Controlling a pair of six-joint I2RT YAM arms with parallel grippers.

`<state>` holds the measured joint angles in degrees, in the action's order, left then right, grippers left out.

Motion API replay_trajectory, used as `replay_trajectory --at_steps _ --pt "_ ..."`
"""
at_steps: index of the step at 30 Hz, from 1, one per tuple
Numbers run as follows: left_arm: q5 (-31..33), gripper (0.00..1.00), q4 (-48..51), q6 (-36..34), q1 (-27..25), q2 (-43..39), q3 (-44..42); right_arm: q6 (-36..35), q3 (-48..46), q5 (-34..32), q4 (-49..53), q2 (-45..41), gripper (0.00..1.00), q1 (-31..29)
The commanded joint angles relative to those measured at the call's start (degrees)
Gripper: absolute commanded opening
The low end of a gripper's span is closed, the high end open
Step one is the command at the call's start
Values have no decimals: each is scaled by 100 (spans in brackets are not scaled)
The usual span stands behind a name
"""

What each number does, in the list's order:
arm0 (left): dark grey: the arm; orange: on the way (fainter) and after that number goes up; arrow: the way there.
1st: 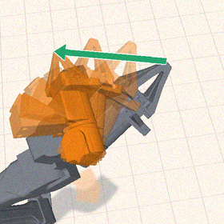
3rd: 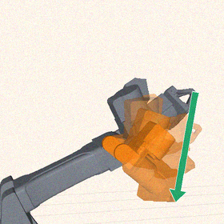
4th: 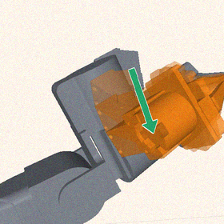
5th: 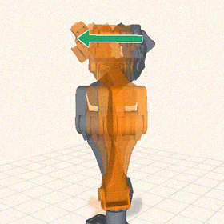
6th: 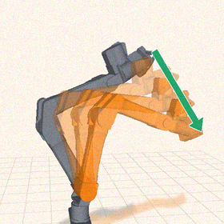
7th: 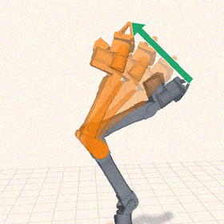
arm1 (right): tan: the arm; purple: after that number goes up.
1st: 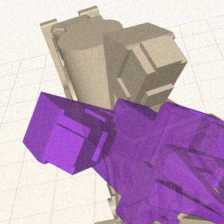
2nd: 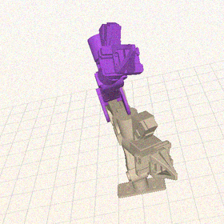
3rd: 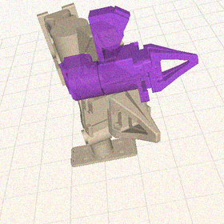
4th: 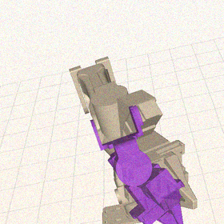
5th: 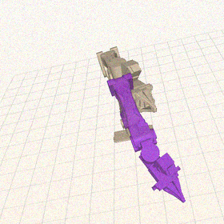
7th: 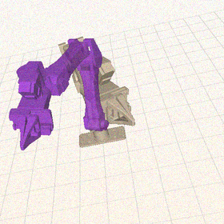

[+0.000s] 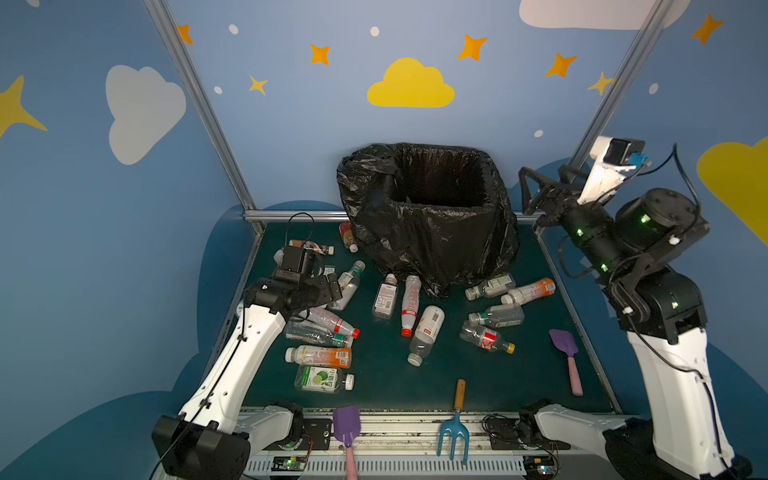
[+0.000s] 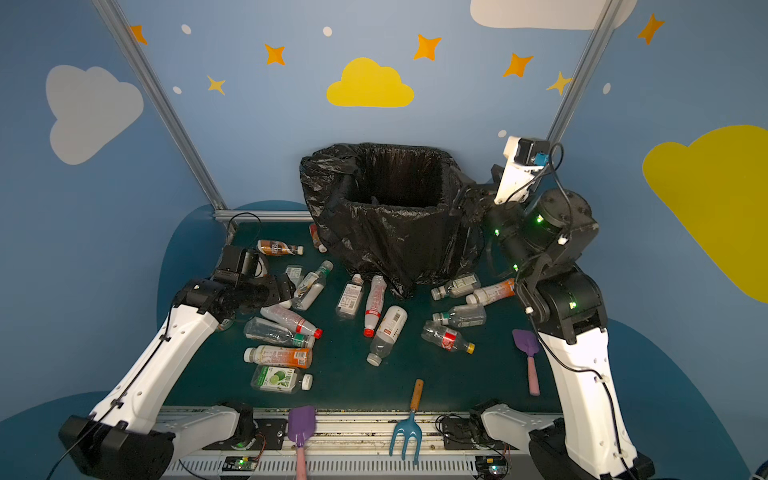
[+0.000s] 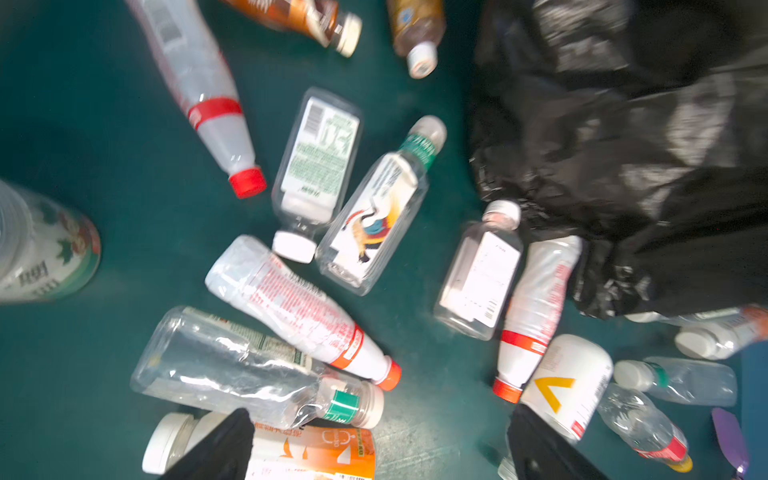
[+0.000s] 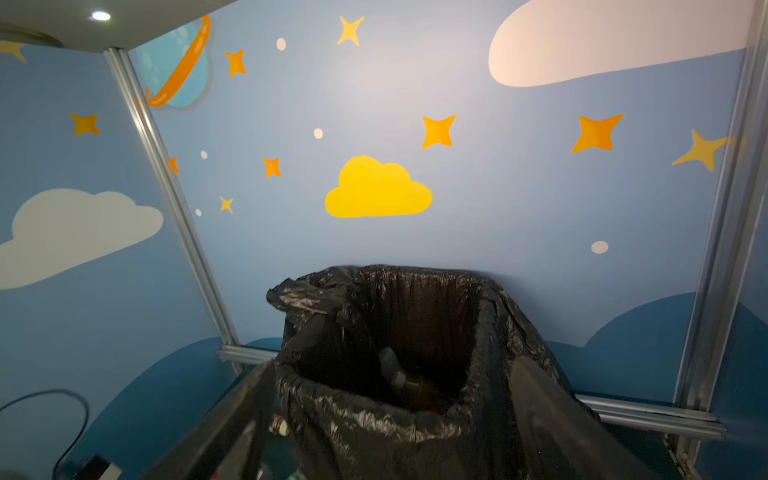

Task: Throw the plastic bottles in the bin
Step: 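Lower the right gripper to the white yellow-chevron bottle while the left descends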

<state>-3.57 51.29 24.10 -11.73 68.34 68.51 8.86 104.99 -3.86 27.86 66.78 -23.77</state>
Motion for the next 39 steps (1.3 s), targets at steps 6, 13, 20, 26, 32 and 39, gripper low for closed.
replay_trajectory --at_steps 6,13,20,26,32,39 --pt "-422 96 683 350 363 249 -206 -311 -1563 1514 1508 -359 87 -55" --pt "-605 95 974 587 379 130 -690 -150 -2411 2467 1789 -265 83 -478" --pt "-1397 92 1236 855 338 -259 -1314 -194 -2804 2576 1751 127 82 -1174" --pt "-1433 92 1505 1233 232 -918 -1863 -509 -2945 3340 1738 663 80 -1759" --pt "-1506 92 1472 1463 188 -1158 -2260 -691 -2929 3176 1763 1125 79 -2329" --pt "-1179 83 1032 1834 189 -1315 -2538 -658 -2905 2922 1668 1377 79 -2618"
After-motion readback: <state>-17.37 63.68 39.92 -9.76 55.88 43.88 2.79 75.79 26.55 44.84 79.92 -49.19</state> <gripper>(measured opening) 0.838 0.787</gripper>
